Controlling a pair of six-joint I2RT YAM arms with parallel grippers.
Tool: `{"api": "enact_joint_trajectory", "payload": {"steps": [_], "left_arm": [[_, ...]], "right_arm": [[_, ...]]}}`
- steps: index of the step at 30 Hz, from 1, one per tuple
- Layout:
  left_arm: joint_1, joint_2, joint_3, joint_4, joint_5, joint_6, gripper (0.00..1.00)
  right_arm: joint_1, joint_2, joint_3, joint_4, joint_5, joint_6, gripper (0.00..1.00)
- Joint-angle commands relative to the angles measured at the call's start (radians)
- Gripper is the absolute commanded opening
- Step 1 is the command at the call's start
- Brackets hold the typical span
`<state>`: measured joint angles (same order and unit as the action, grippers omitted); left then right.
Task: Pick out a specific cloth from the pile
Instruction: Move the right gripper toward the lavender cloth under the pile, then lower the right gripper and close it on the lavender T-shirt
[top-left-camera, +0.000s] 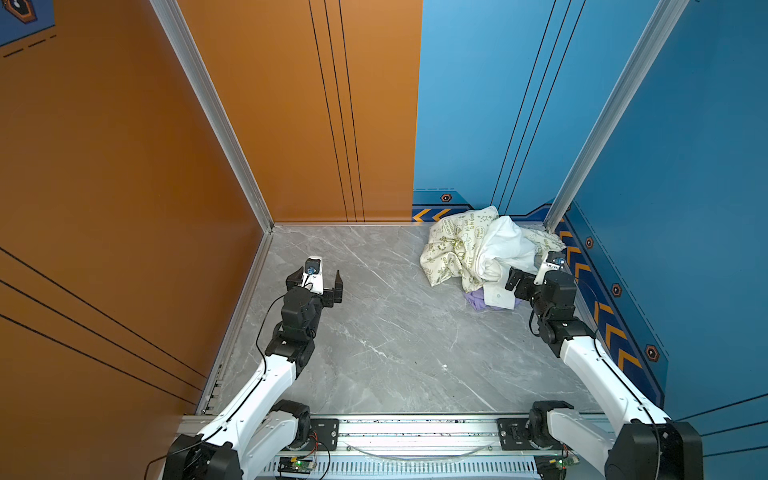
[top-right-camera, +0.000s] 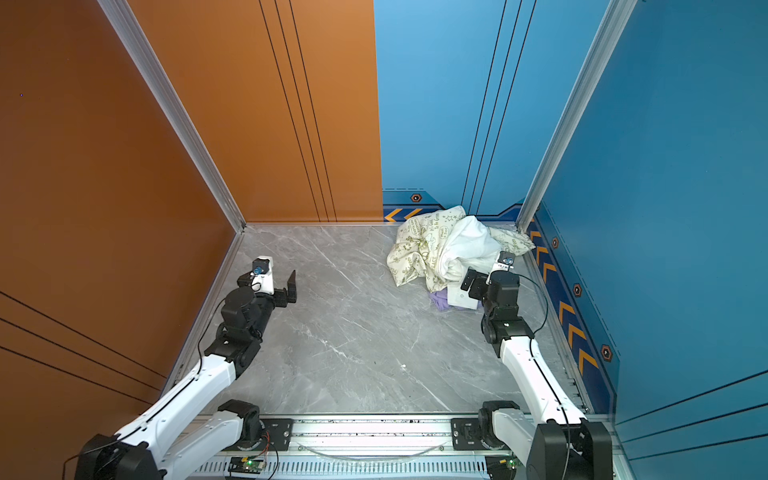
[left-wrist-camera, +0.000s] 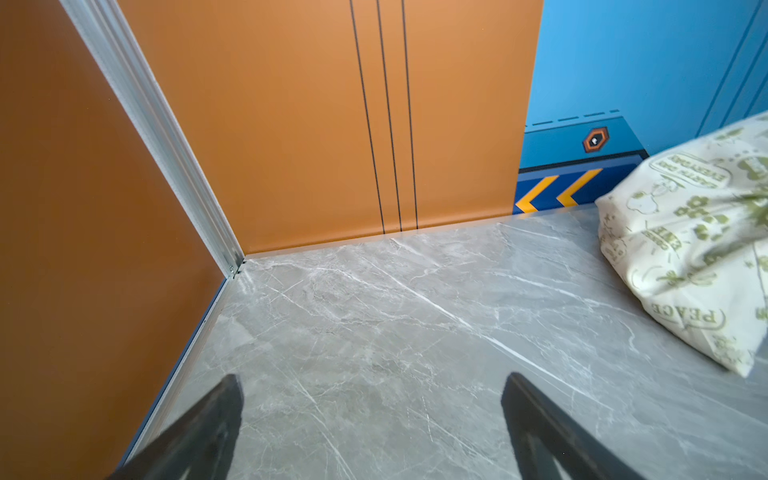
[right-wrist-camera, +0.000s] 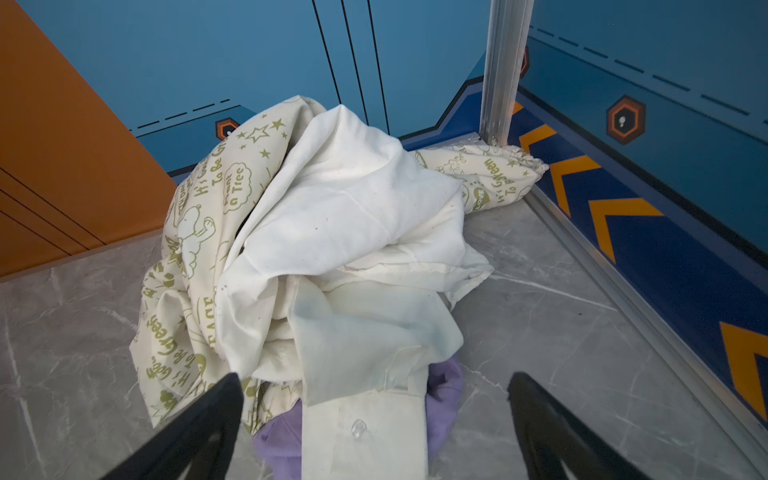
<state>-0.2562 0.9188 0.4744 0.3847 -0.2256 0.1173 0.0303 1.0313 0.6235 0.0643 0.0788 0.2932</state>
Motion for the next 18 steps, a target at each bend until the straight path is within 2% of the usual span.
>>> {"api": "enact_joint_trajectory", "payload": {"steps": [1,3,6,12,18], "left_arm": [[-0.041,-0.014,-0.014,-0.076,-0.001,0.051,0.98],[-0.056,-0.002,-0.006,-0.079,-0.004,0.067,0.98],[-0.073,0.006,0.002,-0.083,-0.021,0.098,0.98],[-0.078,-0.015,0.0,-0.082,-0.047,0.101,0.98],[-0.079,-0.033,-0.002,-0.081,-0.087,0.107,0.98]], "right_arm": [[0.026,-0.024,0.0,-0.146,-0.077,0.107,1.0],[0.074,-0.021,-0.01,-0.155,-0.059,0.134,1.0],[0.179,0.01,-0.018,-0.169,0.053,0.138,0.97],[0.324,0.152,0.043,-0.233,0.187,0.113,0.75],[0.428,0.305,0.161,-0.303,0.301,0.018,0.67]]}}
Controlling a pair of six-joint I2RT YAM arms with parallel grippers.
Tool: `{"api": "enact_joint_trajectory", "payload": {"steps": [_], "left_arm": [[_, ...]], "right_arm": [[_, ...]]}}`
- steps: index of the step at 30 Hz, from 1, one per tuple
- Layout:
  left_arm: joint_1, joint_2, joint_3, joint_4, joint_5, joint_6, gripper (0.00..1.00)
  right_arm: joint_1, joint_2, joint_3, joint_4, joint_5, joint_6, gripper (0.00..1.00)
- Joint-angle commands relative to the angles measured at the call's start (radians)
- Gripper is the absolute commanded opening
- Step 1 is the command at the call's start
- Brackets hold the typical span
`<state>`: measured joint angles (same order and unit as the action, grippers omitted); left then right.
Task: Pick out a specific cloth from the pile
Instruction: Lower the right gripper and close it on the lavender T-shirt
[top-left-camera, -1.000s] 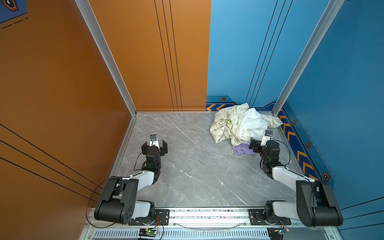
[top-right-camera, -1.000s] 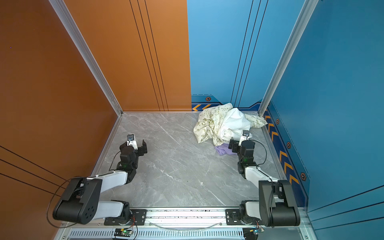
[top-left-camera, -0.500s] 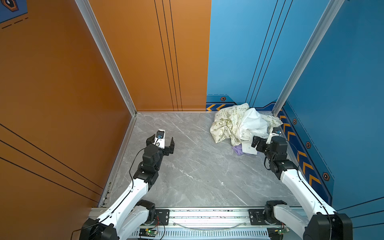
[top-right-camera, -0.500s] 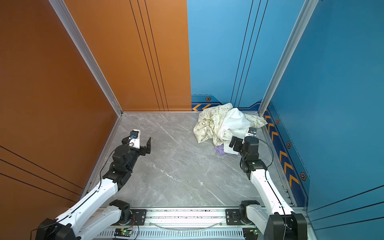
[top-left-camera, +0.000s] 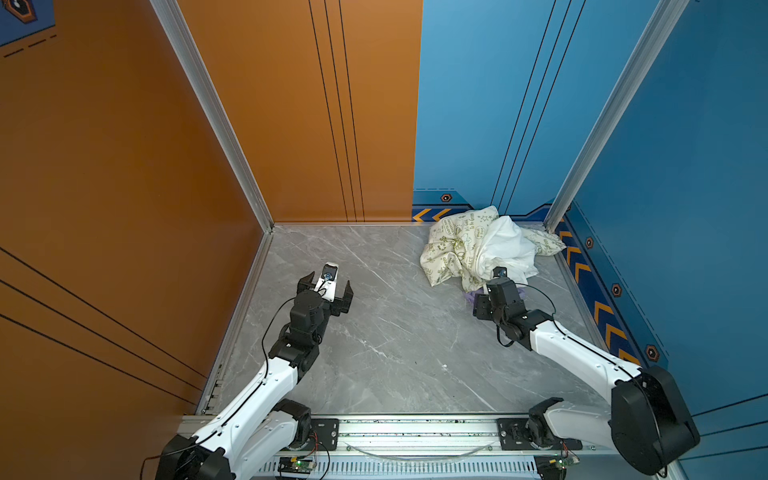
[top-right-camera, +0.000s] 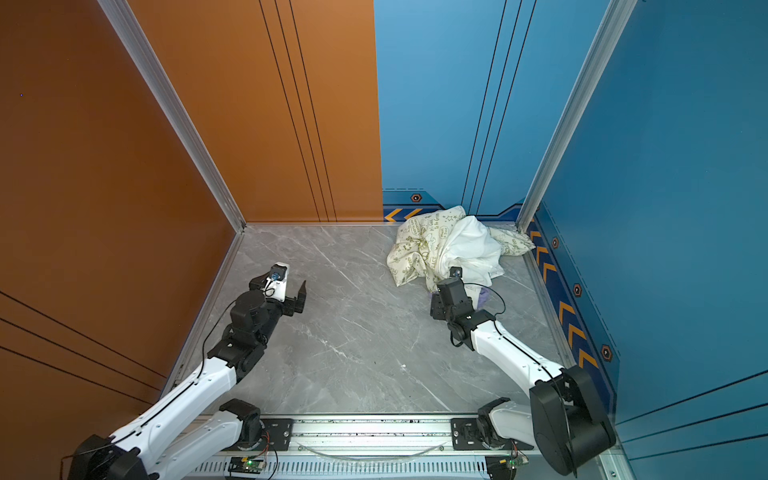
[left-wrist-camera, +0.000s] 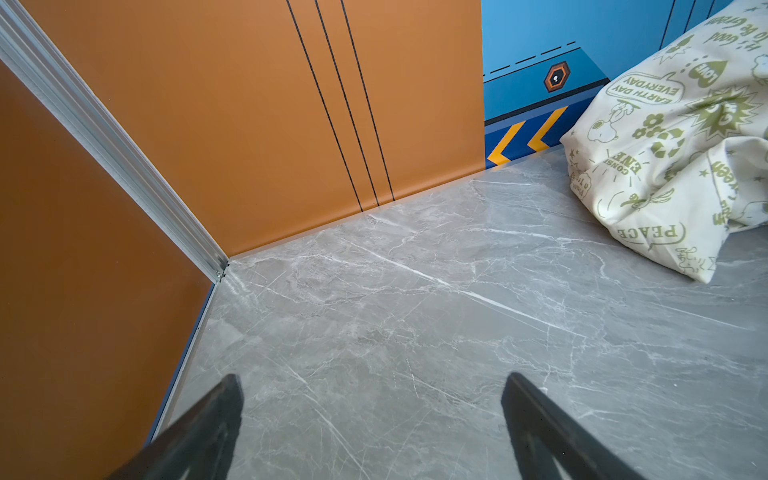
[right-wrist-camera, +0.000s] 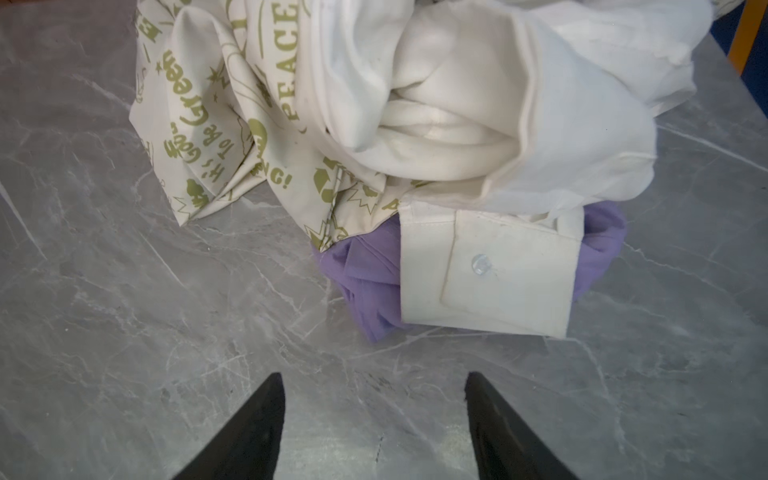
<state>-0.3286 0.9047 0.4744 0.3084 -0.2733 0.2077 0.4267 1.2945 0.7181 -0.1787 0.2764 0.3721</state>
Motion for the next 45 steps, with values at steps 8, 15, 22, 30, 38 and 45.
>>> {"api": "enact_joint_trajectory", "payload": {"steps": [8,15,22,30,38,45], "left_arm": [[-0.007,-0.043,-0.007,-0.003,-0.066,0.022,0.98],[-0.007,-0.052,-0.013,-0.002,-0.057,0.024,0.98],[-0.009,-0.054,-0.014,-0.005,-0.059,0.026,0.98],[-0.011,-0.054,-0.015,-0.005,-0.059,0.027,0.98],[-0.015,-0.058,-0.017,-0.004,-0.065,0.031,0.98],[-0.015,-0.059,-0.018,-0.005,-0.07,0.033,0.98]], "right_arm": [[0.058,0.303,0.271,-0.227,0.143,-0.21,0.56],[0.056,0.427,0.353,-0.265,0.176,-0.284,0.49],[0.051,0.52,0.399,-0.289,0.19,-0.305,0.43],[0.029,0.574,0.437,-0.309,0.218,-0.315,0.39],[0.003,0.599,0.437,-0.318,0.21,-0.325,0.28],[-0.003,0.57,0.439,-0.318,0.184,-0.317,0.11]]}}
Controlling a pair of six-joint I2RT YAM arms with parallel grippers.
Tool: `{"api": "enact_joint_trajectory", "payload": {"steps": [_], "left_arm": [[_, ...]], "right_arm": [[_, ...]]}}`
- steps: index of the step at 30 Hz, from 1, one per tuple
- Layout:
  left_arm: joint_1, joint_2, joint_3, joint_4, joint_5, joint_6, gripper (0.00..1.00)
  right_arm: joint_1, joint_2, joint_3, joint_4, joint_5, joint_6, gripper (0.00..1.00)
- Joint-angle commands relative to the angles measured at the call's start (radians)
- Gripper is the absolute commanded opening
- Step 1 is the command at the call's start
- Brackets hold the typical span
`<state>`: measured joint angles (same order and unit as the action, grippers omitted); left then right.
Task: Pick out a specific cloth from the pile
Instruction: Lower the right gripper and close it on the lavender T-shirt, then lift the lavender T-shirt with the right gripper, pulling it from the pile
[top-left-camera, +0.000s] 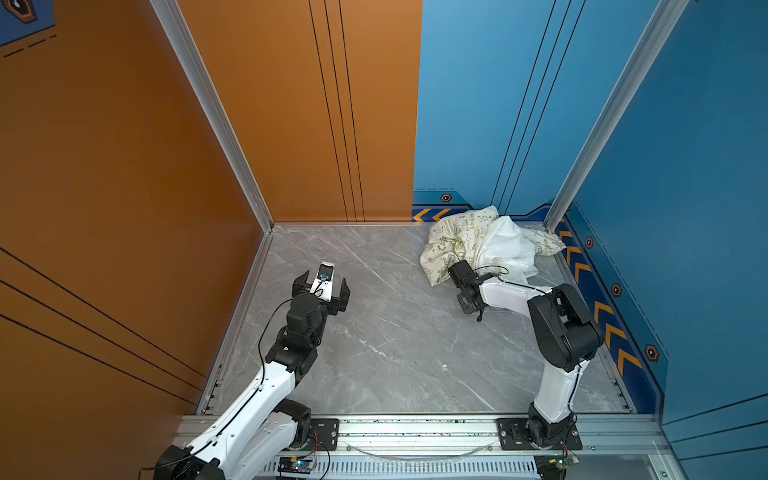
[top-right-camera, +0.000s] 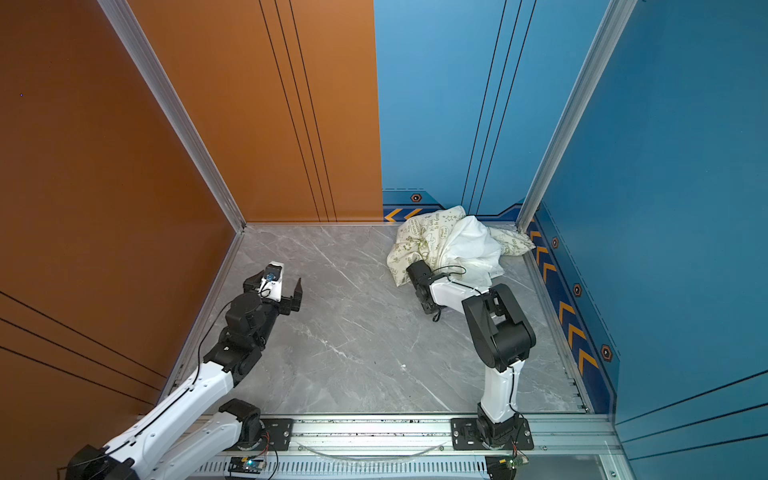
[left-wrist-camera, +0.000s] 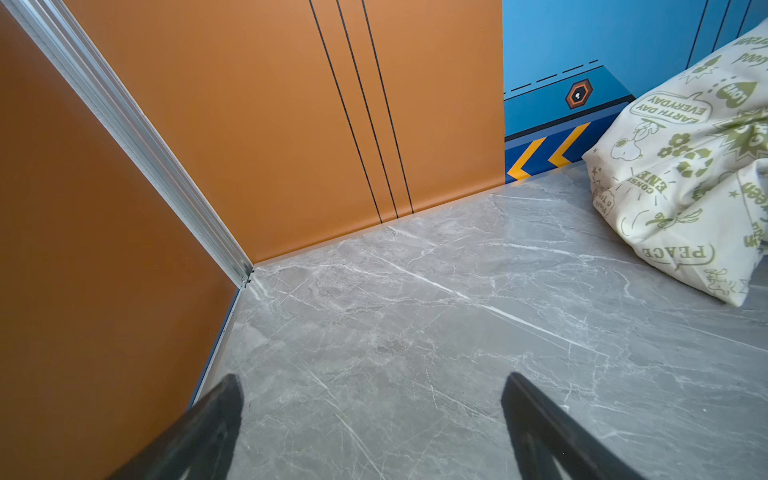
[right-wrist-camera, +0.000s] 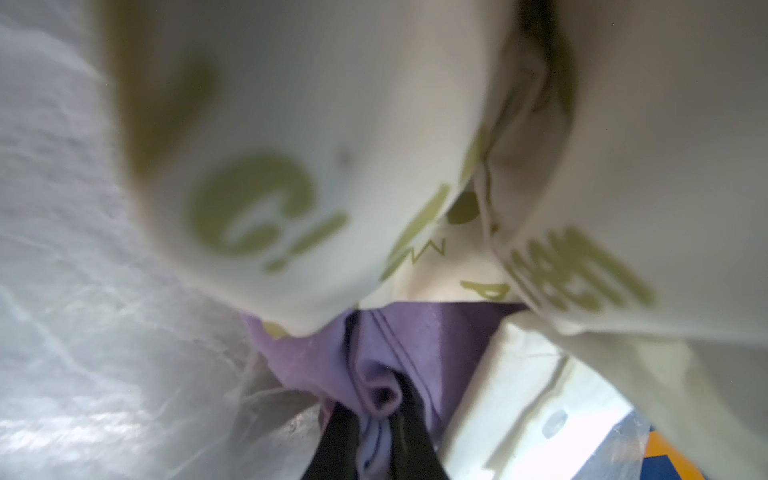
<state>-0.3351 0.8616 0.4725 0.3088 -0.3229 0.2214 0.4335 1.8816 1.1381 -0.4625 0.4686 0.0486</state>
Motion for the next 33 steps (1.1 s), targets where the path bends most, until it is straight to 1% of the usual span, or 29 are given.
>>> {"api": "enact_joint_trajectory", "payload": {"steps": [1,3,10,18,26,33], "left_arm": [[-0.011,-0.018,-0.017,-0.005,-0.02,0.021,0.98],[-0.011,-0.02,-0.019,-0.005,-0.023,0.022,0.98],[-0.014,-0.029,-0.022,-0.005,-0.03,0.029,0.98],[-0.018,-0.035,-0.024,-0.004,-0.032,0.032,0.98],[-0.019,-0.036,-0.025,-0.004,-0.041,0.033,0.98],[-0.021,-0.037,-0.025,-0.004,-0.046,0.035,0.98]], "right_arm": [[-0.01,-0.026,0.023,-0.034,-0.01,0.008,0.06],[-0.011,-0.049,0.03,-0.034,-0.007,0.008,0.0],[-0.033,-0.175,0.032,-0.024,-0.011,0.02,0.0],[-0.085,-0.327,0.025,-0.001,-0.056,0.043,0.0],[-0.137,-0.445,0.029,0.026,-0.111,0.082,0.0],[-0.162,-0.536,0.023,0.063,-0.141,0.114,0.0]]}}
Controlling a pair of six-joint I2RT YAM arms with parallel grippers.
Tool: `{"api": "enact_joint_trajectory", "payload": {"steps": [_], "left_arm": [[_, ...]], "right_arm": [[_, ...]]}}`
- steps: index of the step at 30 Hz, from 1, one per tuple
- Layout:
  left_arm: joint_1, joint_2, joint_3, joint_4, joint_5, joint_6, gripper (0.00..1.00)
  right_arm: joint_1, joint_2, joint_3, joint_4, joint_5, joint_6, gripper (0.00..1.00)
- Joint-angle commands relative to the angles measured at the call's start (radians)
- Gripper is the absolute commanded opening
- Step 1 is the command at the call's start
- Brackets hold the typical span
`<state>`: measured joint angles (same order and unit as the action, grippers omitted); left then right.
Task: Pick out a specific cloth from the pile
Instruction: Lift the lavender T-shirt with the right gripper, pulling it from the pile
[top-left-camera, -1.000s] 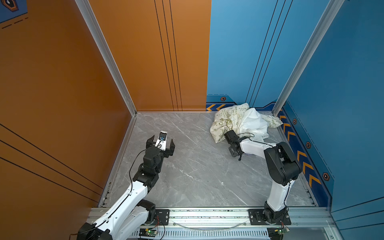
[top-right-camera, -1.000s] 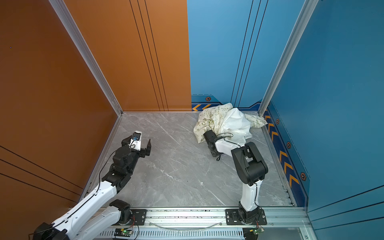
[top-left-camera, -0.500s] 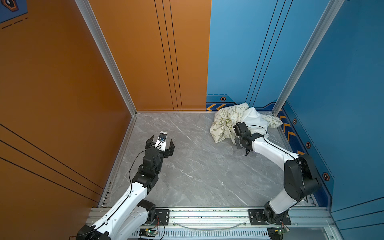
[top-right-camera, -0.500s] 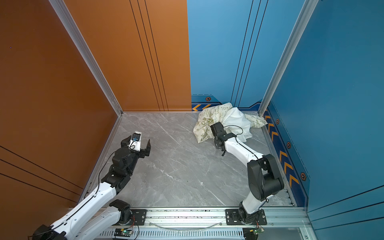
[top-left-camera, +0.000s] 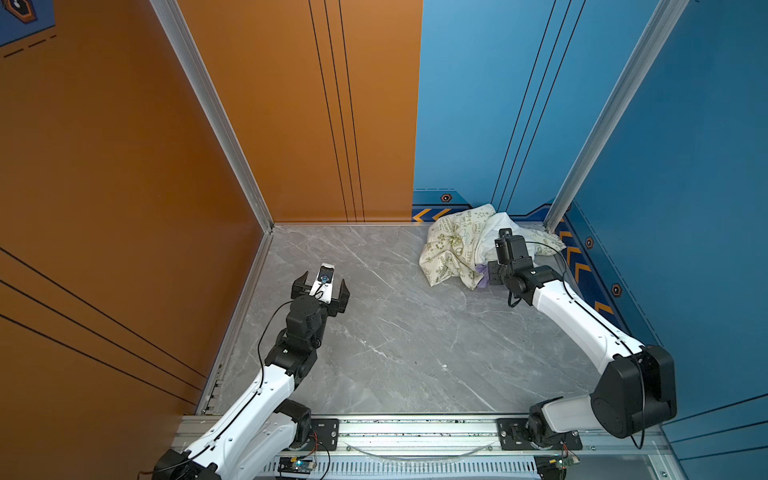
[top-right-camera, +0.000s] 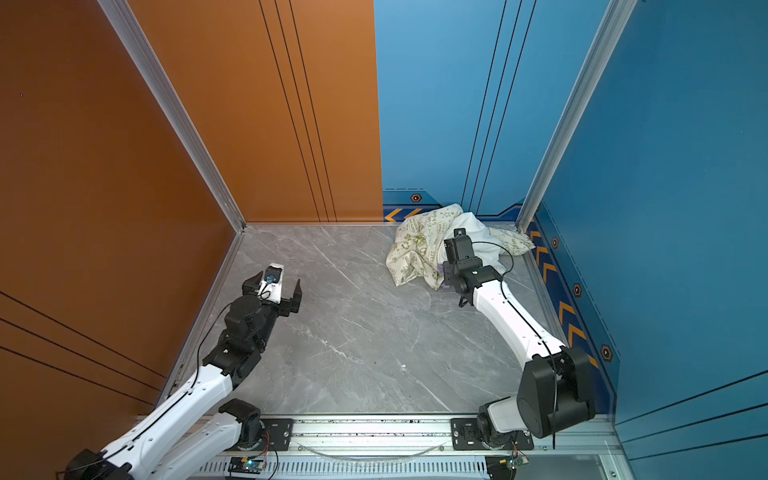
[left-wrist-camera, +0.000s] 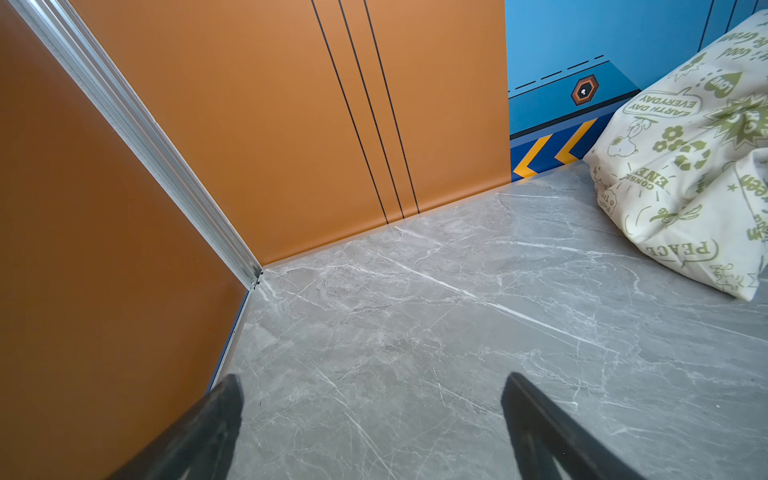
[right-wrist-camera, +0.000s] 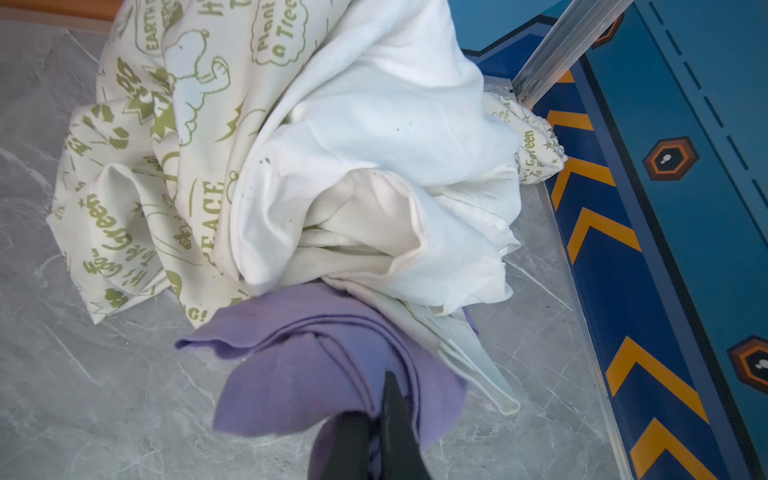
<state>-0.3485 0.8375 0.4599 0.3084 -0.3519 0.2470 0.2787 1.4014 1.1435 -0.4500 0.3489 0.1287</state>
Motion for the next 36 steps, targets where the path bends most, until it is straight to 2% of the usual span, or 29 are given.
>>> {"api": "enact_joint_trajectory", "payload": {"steps": [1,14,23,36], "left_arm": [[-0.009,-0.013,-0.013,-0.004,-0.018,0.009,0.98],[-0.014,-0.014,-0.014,-0.003,-0.024,0.014,0.98],[-0.02,-0.015,-0.016,-0.004,-0.028,0.018,0.98],[-0.024,-0.013,-0.016,-0.003,-0.031,0.023,0.98]], "right_arm": [[-0.009,-0.065,0.017,0.055,-0.023,0.037,0.0],[-0.039,-0.234,-0.032,0.167,-0.027,0.063,0.0],[-0.048,-0.334,-0.059,0.23,0.011,0.076,0.0],[-0.06,-0.427,-0.015,0.287,0.055,0.063,0.0]]}}
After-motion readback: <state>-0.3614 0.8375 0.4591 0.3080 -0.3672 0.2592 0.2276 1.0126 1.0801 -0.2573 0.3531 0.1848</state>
